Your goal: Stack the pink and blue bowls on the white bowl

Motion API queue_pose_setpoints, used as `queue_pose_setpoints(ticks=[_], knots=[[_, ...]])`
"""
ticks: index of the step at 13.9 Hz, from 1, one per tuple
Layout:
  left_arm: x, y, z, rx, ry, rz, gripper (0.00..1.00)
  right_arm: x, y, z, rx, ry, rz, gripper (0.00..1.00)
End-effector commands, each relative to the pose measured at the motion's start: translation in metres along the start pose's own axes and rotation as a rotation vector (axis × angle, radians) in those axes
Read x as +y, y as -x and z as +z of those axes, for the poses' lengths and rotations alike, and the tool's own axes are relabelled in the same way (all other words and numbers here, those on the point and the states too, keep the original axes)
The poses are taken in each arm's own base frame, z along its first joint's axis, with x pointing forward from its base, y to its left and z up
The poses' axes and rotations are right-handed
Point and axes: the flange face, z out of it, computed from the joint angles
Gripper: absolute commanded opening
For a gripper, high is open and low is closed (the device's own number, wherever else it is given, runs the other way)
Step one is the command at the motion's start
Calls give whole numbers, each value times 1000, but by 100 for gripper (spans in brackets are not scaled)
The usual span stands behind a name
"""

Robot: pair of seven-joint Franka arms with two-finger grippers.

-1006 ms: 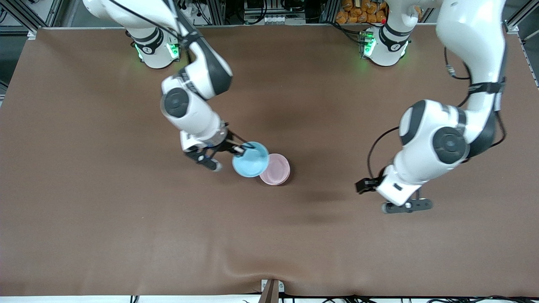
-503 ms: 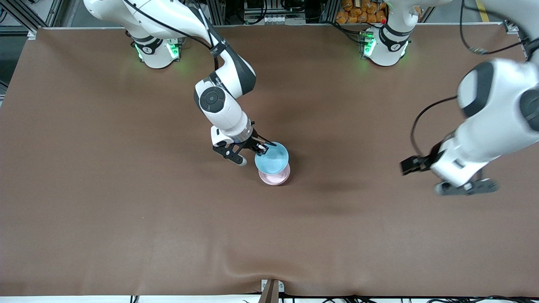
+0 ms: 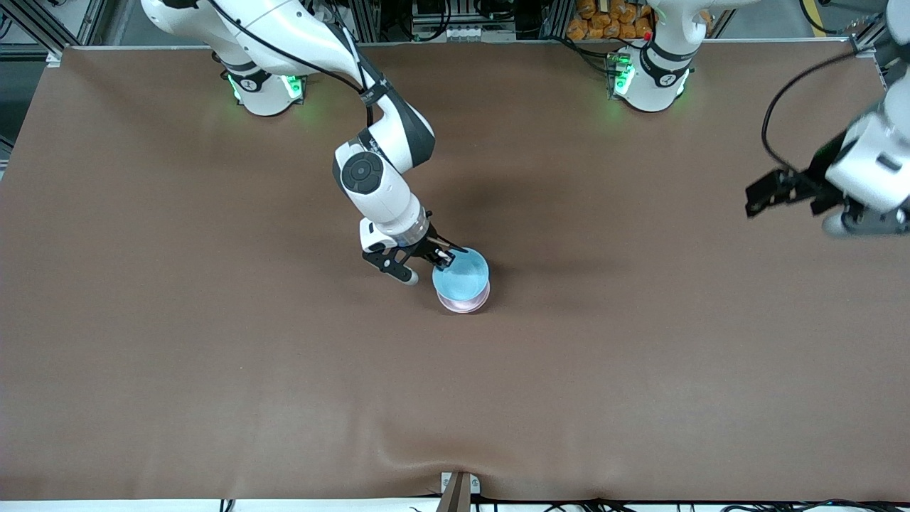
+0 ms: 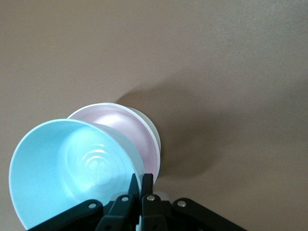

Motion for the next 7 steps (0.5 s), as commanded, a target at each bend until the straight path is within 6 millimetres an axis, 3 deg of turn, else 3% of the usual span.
queue_pose_setpoints(ticks=[1, 4, 6, 7], knots=[[-4, 32, -23, -15, -18, 2, 100, -2, 0, 9, 2, -11, 15, 0], [-8, 51, -41, -12, -23, -3, 100, -1, 2, 15, 5, -13, 12, 0], [-21, 44, -41, 1, -1, -18, 100, -1, 2, 16, 6, -10, 10, 0], [-23, 42, -40, 11, 18, -21, 100, -2, 2, 15, 7, -13, 9, 8]])
